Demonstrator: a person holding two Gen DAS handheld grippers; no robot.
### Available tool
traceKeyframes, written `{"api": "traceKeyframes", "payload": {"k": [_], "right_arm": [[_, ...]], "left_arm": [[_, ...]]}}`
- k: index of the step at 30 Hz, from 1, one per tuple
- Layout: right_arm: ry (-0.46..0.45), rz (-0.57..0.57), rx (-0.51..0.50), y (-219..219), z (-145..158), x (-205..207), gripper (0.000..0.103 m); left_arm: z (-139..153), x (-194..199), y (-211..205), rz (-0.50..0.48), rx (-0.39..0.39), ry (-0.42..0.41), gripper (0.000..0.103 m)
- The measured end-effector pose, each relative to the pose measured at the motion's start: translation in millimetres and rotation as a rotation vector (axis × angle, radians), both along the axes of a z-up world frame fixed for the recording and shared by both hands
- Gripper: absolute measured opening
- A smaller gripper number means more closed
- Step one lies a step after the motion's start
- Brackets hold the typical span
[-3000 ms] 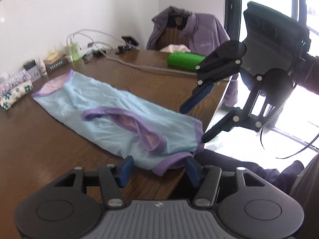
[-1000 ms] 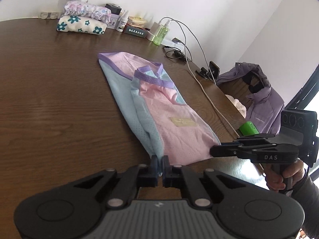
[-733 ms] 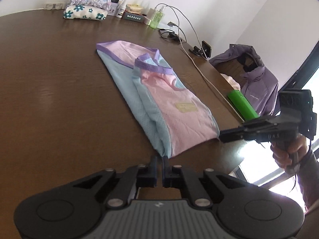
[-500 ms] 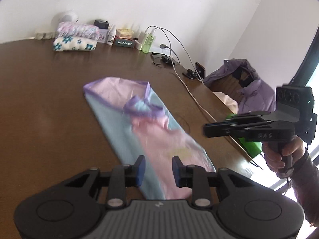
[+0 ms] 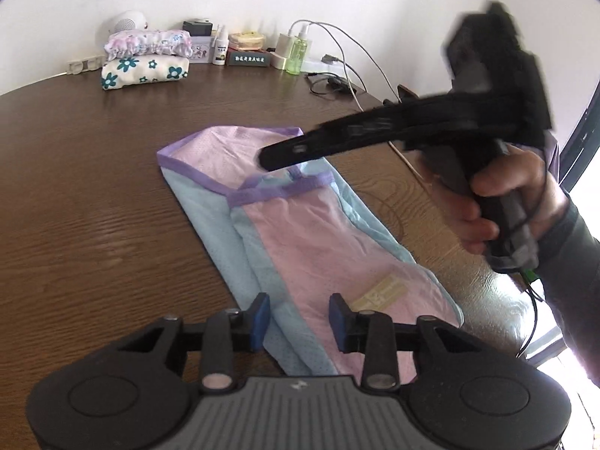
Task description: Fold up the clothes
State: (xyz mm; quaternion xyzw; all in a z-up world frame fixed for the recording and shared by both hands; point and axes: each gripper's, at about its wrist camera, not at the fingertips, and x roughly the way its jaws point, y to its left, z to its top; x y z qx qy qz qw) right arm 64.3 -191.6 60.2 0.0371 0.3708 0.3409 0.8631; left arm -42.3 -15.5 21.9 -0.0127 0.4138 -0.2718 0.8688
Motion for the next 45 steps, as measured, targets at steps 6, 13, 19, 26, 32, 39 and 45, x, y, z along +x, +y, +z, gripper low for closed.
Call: {"api": "traceKeyframes", "payload": {"k": [6,13,19,26,32,39,45], "right_arm": [[0.002,-0.09,0.012,-64.1,10.2,-44.4,0.032],[-0.036,0.104,0.094,-94.6,-9.5,-121.8,0.048],[-0.048,0.162,0.086,-92.3,-20.4,-139.3,0.048],[-0.029,0.177,0.117,-87.4,-31.1,-142.4,0.048],[-0.036,0.179,0.115,-87.1,-29.1,-149.3,0.044],[-0.029,0.193,0.062,-80.5,-38.0,-162.5,0.007],[-0.056,0.249,-0.005,-74.4,-32.6,-185.2,0.004]], "left_arm": [[5.1,7.6,26.3,0.039,-0.157,0.046,0.04],[-10.0,-39.9,46.2,-0.053,-0.333,0.094,0.04],[-13.5,-68.0,31.1,-0.113,-0.229,0.019,0.045],[-12.4,-80.6,19.8,-0.131,-0.177,-0.077,0.042],[-13.2,-73.8,18.1,-0.133,-0.102,-0.067,0.015],[-13.9,-75.2,25.9,-0.175,-0.089,-0.041,0.002],[-14.2,-94.0,33.9,-0.251,-0.066,-0.055,0.002]]}}
